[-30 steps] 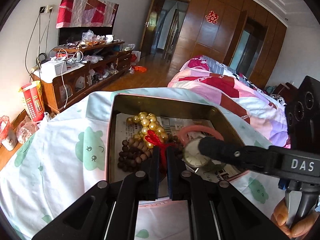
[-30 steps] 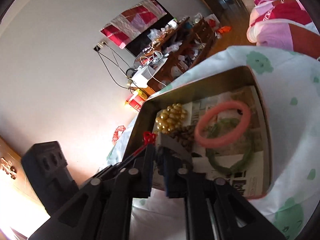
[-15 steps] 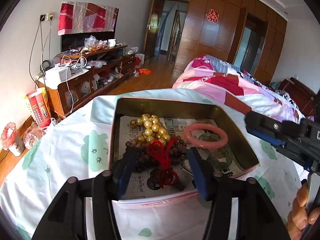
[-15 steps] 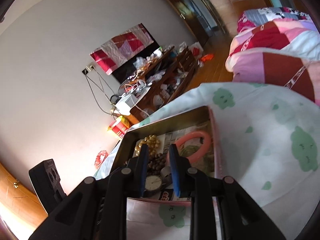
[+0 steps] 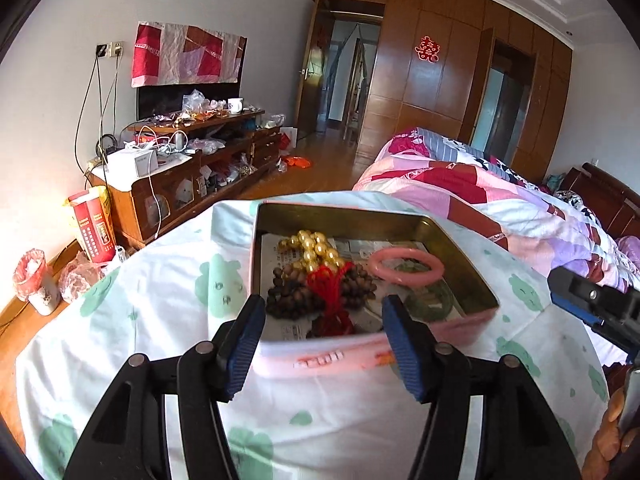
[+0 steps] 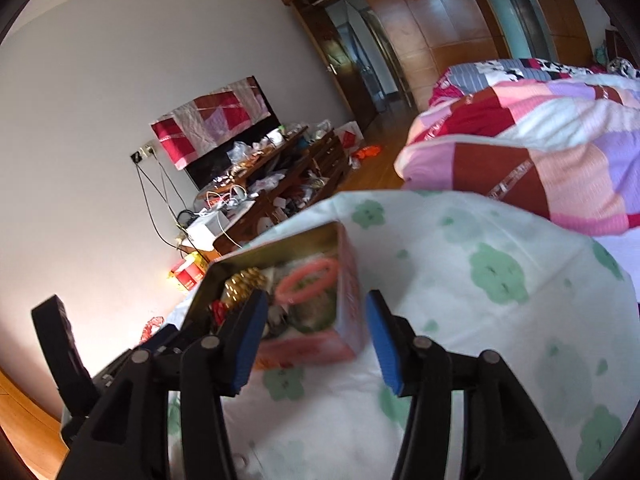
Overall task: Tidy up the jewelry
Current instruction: 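Withdraw both tools from the tin toward the remaining jewelry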
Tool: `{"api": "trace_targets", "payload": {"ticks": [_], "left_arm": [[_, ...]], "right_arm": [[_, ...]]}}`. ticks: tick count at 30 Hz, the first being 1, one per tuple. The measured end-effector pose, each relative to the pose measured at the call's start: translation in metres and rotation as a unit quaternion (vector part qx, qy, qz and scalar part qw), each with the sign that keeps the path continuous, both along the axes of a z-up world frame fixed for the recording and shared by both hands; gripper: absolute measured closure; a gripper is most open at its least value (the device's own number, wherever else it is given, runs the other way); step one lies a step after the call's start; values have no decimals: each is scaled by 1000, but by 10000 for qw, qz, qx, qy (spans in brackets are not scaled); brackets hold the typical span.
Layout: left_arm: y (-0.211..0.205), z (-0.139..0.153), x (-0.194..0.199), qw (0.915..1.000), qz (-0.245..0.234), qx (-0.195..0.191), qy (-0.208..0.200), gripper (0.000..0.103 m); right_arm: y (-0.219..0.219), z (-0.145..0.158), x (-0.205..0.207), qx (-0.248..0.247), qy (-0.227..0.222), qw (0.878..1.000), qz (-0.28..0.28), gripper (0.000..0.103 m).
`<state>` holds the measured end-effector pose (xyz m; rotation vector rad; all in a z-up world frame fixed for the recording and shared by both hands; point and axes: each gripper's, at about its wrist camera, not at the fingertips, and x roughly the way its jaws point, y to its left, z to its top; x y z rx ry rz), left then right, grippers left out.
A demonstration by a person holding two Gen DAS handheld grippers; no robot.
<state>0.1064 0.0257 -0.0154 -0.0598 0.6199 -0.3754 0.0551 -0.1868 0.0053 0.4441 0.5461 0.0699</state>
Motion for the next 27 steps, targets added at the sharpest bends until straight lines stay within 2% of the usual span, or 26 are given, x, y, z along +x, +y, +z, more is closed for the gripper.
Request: {"api": "trace_targets", "payload": {"ticks": [5,17,20,27], "left_arm": [[9,-2,-9,9998,25,-152,132,42],[39,-8,-32,9928,218,-1004,615,42],[41,-9,-41,9930,229,-910,714,42],[26,-4,-66,9977,-228,-189,616,42]], "right_arm": [[-8,-9,-17,-150,248,9995,-145,49],[-6,-28,-51,-191,629,9978,-36,49],[-6,-27,-59,-234,639,9977,-8,49],[-4,-31,-72,-205,780,9966,160,49]]}}
